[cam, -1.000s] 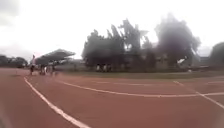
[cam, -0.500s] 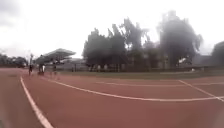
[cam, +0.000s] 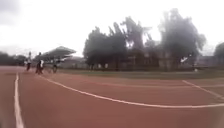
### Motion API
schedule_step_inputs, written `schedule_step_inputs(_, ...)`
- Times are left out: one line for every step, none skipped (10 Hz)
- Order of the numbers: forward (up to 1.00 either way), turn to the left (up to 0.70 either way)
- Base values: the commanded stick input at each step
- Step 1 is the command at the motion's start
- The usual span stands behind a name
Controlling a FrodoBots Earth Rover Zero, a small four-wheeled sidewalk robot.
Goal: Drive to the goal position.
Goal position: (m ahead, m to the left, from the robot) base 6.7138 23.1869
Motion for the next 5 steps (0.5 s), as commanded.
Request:
schedule_step_inputs(0.7, 0.03)
schedule_step_inputs(0.7, 0.03)
schedule_step_inputs(0.7, 0.03)
schedule_step_inputs(0.7, 0.06)
schedule_step_inputs(0.7, 0.09)
